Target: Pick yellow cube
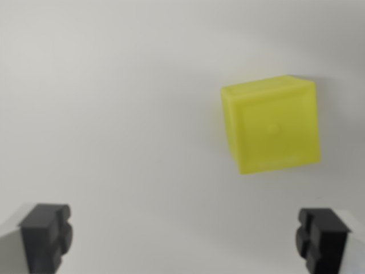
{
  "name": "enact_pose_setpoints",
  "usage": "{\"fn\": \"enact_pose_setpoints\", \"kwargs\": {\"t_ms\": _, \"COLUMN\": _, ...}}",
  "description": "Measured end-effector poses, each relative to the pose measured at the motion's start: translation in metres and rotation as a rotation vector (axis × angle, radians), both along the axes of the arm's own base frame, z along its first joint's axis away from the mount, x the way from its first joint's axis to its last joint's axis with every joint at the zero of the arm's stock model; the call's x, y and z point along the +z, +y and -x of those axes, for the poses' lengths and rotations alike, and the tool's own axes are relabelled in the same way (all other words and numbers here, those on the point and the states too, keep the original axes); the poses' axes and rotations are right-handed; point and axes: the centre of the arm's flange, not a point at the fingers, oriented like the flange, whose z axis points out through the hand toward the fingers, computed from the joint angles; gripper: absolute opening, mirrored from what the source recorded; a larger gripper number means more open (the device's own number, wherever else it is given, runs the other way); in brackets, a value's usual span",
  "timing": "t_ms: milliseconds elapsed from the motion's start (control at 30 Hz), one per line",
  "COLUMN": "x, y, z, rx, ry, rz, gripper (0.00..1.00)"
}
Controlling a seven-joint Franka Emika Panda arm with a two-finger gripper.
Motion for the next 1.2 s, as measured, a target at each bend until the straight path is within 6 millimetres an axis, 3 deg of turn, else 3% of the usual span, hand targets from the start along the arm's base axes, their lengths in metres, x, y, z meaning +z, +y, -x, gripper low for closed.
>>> {"fn": "enact_pose_setpoints", "kwargs": {"t_ms": 900, "x": -0.068, "y": -0.048, "z": -0.016, "rx": 0.155, "ry": 0.003, "rz": 0.002, "gripper": 1.00}}
{"fn": "enact_pose_setpoints", "kwargs": {"t_ms": 1200, "x": -0.073, "y": -0.054, "z": -0.019, "rx": 0.180, "ry": 0.002, "rz": 0.003, "gripper": 1.00}}
